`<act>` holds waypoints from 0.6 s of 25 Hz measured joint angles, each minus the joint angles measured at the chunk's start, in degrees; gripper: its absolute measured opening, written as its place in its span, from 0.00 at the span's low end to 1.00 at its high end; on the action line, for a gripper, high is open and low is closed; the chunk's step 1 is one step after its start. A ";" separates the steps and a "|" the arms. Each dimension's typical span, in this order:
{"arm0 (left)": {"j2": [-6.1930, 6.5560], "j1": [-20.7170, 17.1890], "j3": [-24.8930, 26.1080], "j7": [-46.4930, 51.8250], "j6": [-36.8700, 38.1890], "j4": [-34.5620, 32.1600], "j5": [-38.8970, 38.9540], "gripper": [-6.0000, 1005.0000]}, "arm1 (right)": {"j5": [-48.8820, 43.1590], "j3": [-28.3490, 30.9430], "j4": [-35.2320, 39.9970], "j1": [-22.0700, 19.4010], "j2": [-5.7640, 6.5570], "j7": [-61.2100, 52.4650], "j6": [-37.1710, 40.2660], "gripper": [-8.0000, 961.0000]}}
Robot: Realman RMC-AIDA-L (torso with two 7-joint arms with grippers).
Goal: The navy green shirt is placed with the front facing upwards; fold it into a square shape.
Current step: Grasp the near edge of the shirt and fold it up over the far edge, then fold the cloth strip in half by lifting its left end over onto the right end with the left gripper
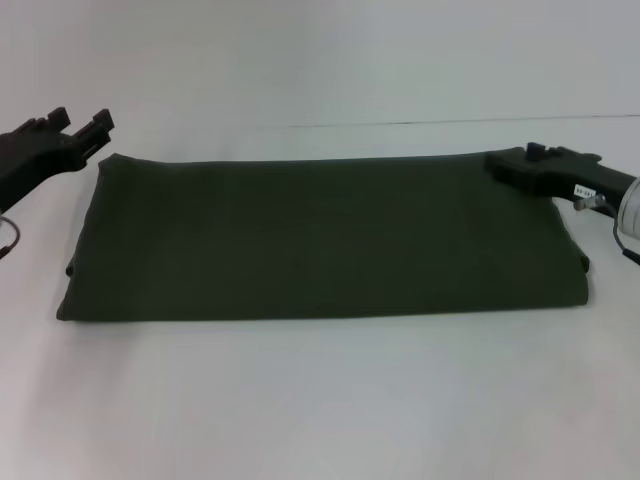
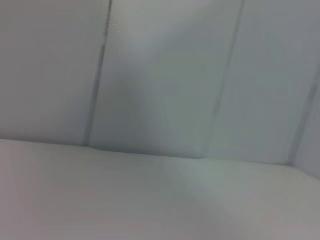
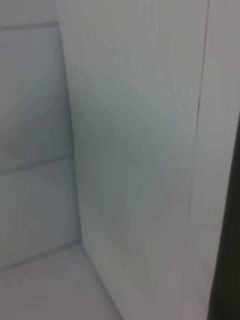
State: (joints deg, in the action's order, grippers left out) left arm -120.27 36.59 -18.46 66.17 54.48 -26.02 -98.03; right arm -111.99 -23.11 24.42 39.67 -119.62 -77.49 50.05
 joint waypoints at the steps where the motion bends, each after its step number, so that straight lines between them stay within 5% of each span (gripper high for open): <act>1: 0.22 -1.06 -0.71 3.32 2.81 -1.72 -1.81 0.64 | -0.01 0.00 0.20 -0.47 0.00 0.11 1.79 0.77; 9: 1.42 -7.02 -1.09 25.36 19.21 -13.92 -23.31 0.62 | -0.01 -0.09 2.17 -3.87 -0.08 0.37 13.92 0.77; 15: 1.38 -9.48 -0.06 31.91 22.23 -18.26 -31.51 0.60 | 0.25 0.01 2.82 -4.86 -0.21 0.98 16.64 0.77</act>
State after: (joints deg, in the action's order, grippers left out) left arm -118.89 27.11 -18.53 98.08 76.71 -44.28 -129.54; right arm -111.74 -23.10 27.24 34.81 -119.83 -76.52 66.69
